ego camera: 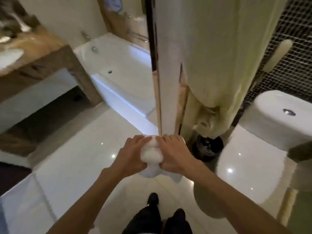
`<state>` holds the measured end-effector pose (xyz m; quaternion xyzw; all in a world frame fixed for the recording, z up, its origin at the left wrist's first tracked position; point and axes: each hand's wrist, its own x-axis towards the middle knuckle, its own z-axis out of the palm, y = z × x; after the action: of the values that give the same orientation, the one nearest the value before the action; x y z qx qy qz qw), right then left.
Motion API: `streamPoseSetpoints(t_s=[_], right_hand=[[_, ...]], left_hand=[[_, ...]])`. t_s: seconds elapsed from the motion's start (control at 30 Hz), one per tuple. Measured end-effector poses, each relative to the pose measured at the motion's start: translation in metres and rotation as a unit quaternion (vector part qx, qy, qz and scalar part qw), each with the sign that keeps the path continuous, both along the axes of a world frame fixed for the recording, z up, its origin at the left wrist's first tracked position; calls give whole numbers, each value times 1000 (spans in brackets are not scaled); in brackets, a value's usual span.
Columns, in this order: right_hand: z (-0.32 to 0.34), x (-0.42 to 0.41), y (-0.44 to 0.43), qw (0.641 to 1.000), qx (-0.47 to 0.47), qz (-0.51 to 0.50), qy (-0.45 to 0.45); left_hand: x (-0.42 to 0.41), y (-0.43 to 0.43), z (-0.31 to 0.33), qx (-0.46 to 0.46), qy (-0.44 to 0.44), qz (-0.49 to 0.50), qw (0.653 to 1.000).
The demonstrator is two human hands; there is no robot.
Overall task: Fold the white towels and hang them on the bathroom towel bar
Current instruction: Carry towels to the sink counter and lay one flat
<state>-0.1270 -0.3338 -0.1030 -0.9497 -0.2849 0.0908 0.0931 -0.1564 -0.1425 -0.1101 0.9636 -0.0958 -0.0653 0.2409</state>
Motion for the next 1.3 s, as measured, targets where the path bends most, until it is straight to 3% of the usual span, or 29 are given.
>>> streamPoseSetpoints(t_s=[0.2,0.43,0.67,1.3], right_hand=[[3,21,108,990,-6,139,-13],[-2,43,207,974,-12,224,-16],[-1,81,283,962,-20,273,-23],[-11,194,418,937,-3,350,-12]], left_hand=[[-31,91,2,16,-12,137,990],[-35,171,-3,22,-2,218,976],[-10,230,-4,33,15,299,954],[80,342,-6,10,37,389,921]])
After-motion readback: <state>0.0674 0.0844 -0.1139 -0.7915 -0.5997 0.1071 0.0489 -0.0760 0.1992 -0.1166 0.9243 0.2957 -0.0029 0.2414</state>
